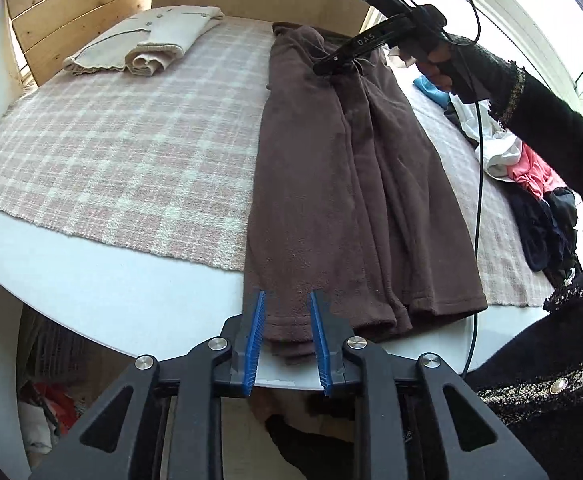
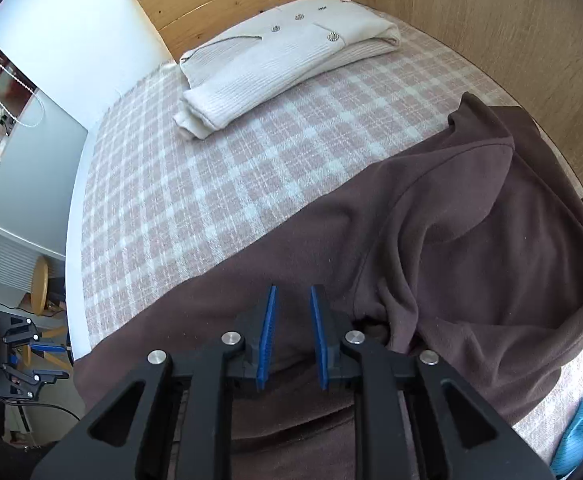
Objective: Fold clothes
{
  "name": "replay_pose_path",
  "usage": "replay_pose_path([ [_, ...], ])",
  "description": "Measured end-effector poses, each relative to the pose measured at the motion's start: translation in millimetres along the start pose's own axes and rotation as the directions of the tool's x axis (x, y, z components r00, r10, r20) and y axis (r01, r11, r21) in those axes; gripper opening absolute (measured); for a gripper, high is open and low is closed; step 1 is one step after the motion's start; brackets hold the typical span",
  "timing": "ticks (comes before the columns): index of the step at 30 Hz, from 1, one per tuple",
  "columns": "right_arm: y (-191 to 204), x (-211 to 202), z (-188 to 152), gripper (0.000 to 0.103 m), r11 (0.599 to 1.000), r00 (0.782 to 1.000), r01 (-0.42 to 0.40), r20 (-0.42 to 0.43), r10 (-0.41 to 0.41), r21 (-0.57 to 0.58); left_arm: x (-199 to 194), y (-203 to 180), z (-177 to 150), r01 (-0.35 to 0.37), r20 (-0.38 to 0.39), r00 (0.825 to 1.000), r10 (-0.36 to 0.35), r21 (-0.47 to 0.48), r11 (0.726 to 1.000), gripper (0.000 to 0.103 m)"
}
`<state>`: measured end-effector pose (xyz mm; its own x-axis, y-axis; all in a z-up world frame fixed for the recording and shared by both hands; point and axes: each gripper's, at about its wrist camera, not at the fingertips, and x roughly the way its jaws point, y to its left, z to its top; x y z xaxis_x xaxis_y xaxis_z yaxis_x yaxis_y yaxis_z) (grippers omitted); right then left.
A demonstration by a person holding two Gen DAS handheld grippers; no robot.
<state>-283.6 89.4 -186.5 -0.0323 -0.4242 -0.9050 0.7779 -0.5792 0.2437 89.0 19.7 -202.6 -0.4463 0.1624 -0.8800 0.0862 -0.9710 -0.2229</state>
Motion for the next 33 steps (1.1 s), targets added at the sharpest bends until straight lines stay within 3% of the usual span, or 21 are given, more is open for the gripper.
replay_pose_path([
  [4,-0.1,5.5,6.3,0.029,0.998,0.998,0.063,-0.012,-0.063,-0.03,5.4,11.8,-10.2,-0.033,-0.049,0.998,0.036,0.069,0.997,0.031],
  [13,-20.7,19.4,7.0,0.029,0.998,0.999,0.045,-0.019,-0.044,0.043,20.8,12.6,-17.7,0.027,-0.082,0.997,-0.014,0.157,0.987,0.031],
  [15,-25.3,20.0,10.8,0.033,0.997,0.999,0.049,-0.009,-0.049,0.062,23.1,17.0,-14.5,0.055,-0.068,0.997,-0.045,0.138,0.989,0.027],
  [16,-28.0,20.5,12.8,0.036,0.996,0.999,0.051,-0.004,-0.051,0.072,24.0,18.8,-12.7,0.079,-0.066,0.995,-0.071,0.124,0.989,0.005],
  [22,-45.0,32.4,19.4,0.037,0.988,1.0,0.012,0.005,-0.013,0.155,7.6,12.9,-9.3,0.137,-0.059,0.99,-0.13,0.126,0.983,0.003],
  [26,-39.9,31.8,18.1,0.037,0.993,0.999,0.031,-0.048,-0.026,0.11,-22.9,25.5,-14.3,0.188,0.009,0.982,-0.188,0.032,0.982,0.003],
  [31,-49.9,-14.4,27.4,0.037,0.985,0.993,-0.055,0.108,0.037,0.163,13.4,27.0,-22.5,0.156,-0.052,0.986,-0.156,-0.003,0.988,0.003],
  [33,-58.6,-13.7,37.2,0.037,0.984,0.989,-0.002,0.143,-0.023,0.177,16.8,26.4,-23.2,0.149,-0.059,0.987,-0.149,0.001,0.989,0.003],
])
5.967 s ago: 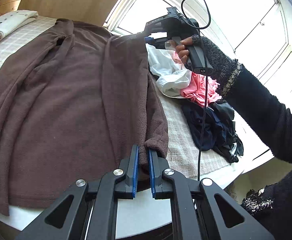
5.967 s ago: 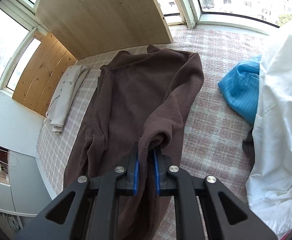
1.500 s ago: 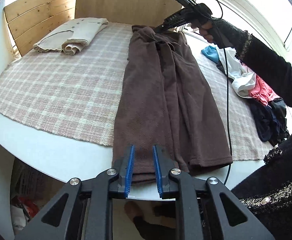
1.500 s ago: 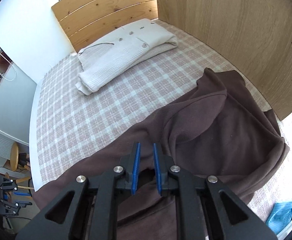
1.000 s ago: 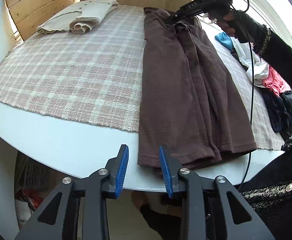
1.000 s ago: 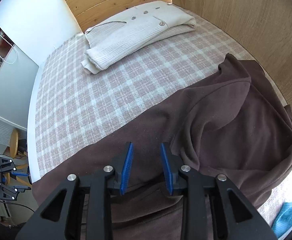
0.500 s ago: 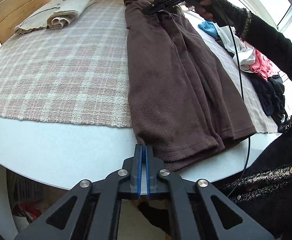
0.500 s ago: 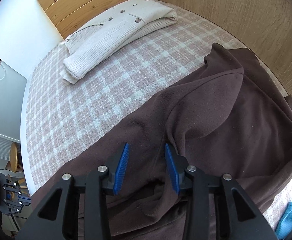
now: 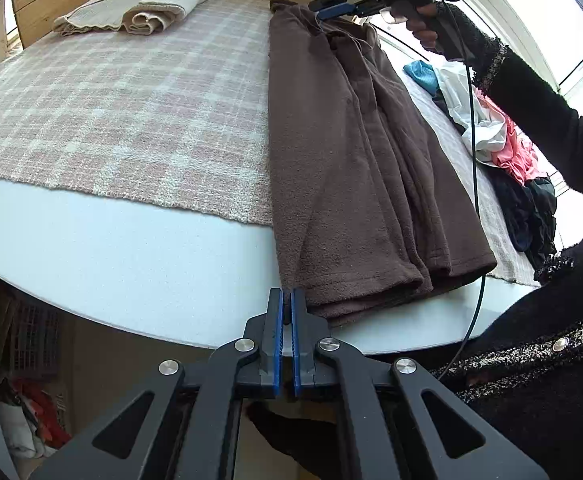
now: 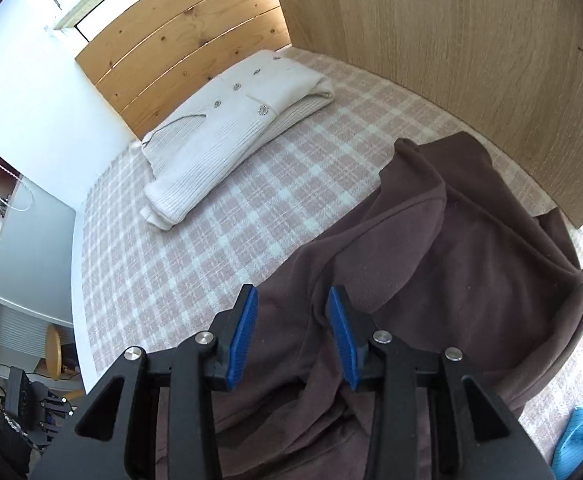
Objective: Fold clothes
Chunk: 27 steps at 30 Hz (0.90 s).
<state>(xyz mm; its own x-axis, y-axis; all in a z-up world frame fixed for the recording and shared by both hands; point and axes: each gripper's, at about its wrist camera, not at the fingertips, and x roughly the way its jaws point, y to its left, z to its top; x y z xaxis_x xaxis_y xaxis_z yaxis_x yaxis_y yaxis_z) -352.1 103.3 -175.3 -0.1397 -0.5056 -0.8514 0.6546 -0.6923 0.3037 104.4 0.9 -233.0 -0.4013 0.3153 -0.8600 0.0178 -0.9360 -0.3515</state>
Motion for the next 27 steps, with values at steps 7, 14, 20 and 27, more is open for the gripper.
replay_pose_path([
  [7,-30.9,12.6,5.0,0.02,0.999,0.996,0.027,-0.081,-0.024,0.031,-9.8,3.7,5.4,-0.054,-0.034,0.998,0.054,0.0,0.999,0.003],
  [14,-37.0,-22.1,51.8,0.023,0.996,0.993,0.091,0.069,-0.092,0.018,-45.4,-6.5,39.9,-0.142,0.062,0.988,0.139,0.047,0.989,0.001],
  [20,-58.4,33.8,86.6,0.044,0.975,0.974,0.224,-0.028,-0.223,0.002,4.8,-43.1,99.3,-0.039,0.078,0.997,0.025,0.188,0.981,0.003],
  [27,-67.3,14.4,79.1,0.036,0.971,0.971,0.238,-0.009,-0.238,0.023,45.0,-24.4,91.7,-0.021,-0.014,1.0,0.023,0.13,0.991,0.005],
])
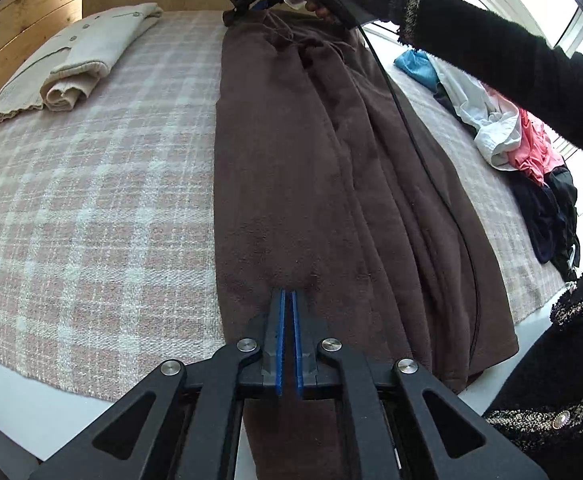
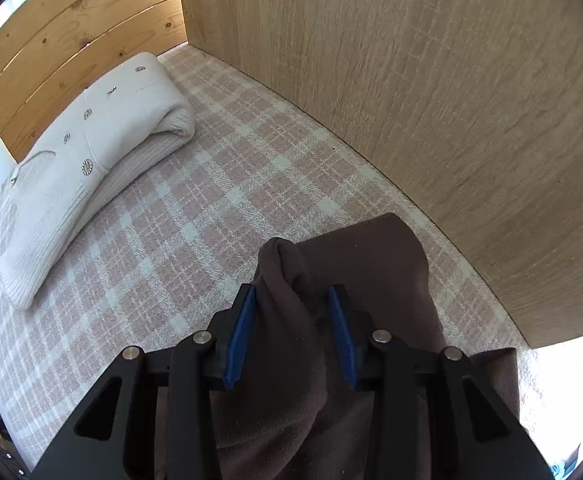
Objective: Fold clothes
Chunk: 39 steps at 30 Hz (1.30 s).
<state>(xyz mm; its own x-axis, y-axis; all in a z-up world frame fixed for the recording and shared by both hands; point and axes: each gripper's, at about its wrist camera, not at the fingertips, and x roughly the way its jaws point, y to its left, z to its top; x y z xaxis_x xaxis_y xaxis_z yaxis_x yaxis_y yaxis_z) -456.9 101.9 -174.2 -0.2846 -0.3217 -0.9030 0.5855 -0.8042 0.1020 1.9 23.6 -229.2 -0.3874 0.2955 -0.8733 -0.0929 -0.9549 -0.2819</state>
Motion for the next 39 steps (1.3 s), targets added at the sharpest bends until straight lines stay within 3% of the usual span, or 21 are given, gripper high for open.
replay_pose_path([
  [2,-7.0,-46.6,-13.3,0.037,0.991,0.993,-0.103,0.067,0.098,0.079,-8.3,2.2,-6.0,-0.015,-0.008,1.0,0.015,-0.012,1.0,0.004],
  [5,-14.0,-138.3,-56.4,0.039,0.953,0.951,-0.27,0.194,0.241,0.138,-27.6,-4.5,-14.9,-0.053,-0.011,0.999,0.053,0.029,0.998,0.003],
  [8,-16.3,-217.6,-109.6,0.048,0.946,0.925,-0.287,0.3,0.232,0.152,-49.3,-9.4,-21.7,-0.049,-0.002,0.999,0.049,0.071,0.996,0.004],
  [10,-16.4,-258.5,-149.0,0.048,0.939,0.911,-0.295,0.347,0.221,0.177,-64.3,-7.8,-24.7,-0.029,0.007,1.0,0.028,0.106,0.994,0.008],
  [13,-2.9,-290.7,-209.0,0.048,0.936,0.914,-0.27,0.365,0.175,0.227,-79.2,-0.8,-22.4,0.001,0.012,1.0,-0.002,0.164,0.986,0.013],
  [16,26.8,-275.0,-269.9,0.048,0.933,0.943,-0.173,0.326,0.064,0.316,-82.3,3.9,-17.3,0.054,-0.002,0.998,-0.055,0.254,0.966,0.013],
  [20,71.2,-209.8,-345.6,0.047,0.848,0.97,-0.175,0.234,0.062,0.5,-71.2,6.6,-9.7,0.155,-0.044,0.988,-0.149,0.347,0.925,0.013],
  [26,157.9,-142.8,-399.7,0.047,0.822,0.979,-0.141,0.201,0.034,0.551,-56.7,-7.3,-26.1,0.234,-0.13,0.972,-0.194,0.516,0.824,0.013],
  [28,181.4,-125.6,-407.3,0.045,0.857,0.996,-0.069,0.085,0.029,0.51,-52.1,-9.1,-32.0,0.247,-0.14,0.969,-0.203,0.541,0.804,0.013],
  [30,205.9,-128.0,-412.0,0.025,0.92,0.992,0.121,-0.03,-0.119,0.373,-47.4,-10.1,-34.6,0.286,-0.157,0.958,-0.239,0.535,0.795,0.013],
  [31,208.3,-131.2,-414.9,0.023,0.918,0.988,0.153,-0.075,-0.135,0.365,-44.7,-11.1,-36.3,0.296,-0.164,0.955,-0.247,0.537,0.79,0.013],
  [33,205.9,-146.8,-423.6,0.023,0.895,0.992,0.125,-0.069,-0.105,0.428,-39.1,-15.0,-40.8,0.288,-0.175,0.958,-0.229,0.558,0.779,0.013],
  [36,208.0,-168.9,-428.9,0.023,0.876,0.991,0.091,0.04,-0.125,0.473,-42.5,-19.9,-45.2,0.29,-0.171,0.957,-0.233,0.576,0.765,0.014],
  [39,214.2,-168.1,-425.7,0.024,0.879,0.987,0.026,0.126,-0.098,0.477,-48.0,-19.1,-45.3,0.297,-0.152,0.955,-0.256,0.559,0.774,0.018],
])
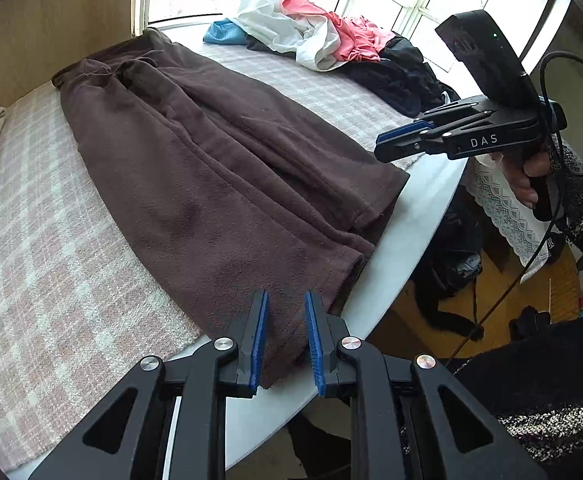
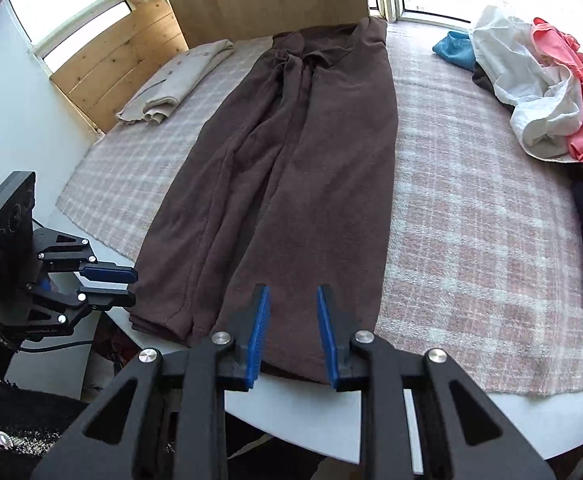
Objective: Fold clothes
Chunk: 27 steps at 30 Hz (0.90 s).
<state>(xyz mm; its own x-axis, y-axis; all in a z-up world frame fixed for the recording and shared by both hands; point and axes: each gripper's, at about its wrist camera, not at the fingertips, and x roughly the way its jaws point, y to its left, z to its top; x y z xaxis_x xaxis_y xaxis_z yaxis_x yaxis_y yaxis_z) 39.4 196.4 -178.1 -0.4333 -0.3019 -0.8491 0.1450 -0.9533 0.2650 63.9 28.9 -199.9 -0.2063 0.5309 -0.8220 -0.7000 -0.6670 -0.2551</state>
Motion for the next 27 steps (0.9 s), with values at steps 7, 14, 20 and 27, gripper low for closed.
replay_pose_path([
  [7,-8.8,9.6,-26.4,0.024,0.999,0.996,0.026,-0.089,-0.023,0.027,5.5,5.7,-8.1,-0.069,-0.019,0.998,0.068,-0.089,0.994,0.019],
  [14,-39.1,9.2,-28.3,0.065,0.977,0.996,0.084,-0.021,-0.082,0.196,-8.4,27.4,-33.7,-0.072,-0.009,0.997,0.073,-0.365,0.928,0.044],
  [20,-25.0,28.0,-28.9,0.065,0.989,0.996,0.079,-0.046,-0.074,0.125,11.8,18.5,-27.7,-0.091,-0.039,0.996,0.083,-0.353,0.931,0.045],
  [27,-21.8,31.7,-21.1,0.018,0.993,0.996,0.044,-0.076,-0.036,0.106,16.2,16.0,-20.8,-0.069,-0.023,0.998,0.065,-0.334,0.94,0.012],
])
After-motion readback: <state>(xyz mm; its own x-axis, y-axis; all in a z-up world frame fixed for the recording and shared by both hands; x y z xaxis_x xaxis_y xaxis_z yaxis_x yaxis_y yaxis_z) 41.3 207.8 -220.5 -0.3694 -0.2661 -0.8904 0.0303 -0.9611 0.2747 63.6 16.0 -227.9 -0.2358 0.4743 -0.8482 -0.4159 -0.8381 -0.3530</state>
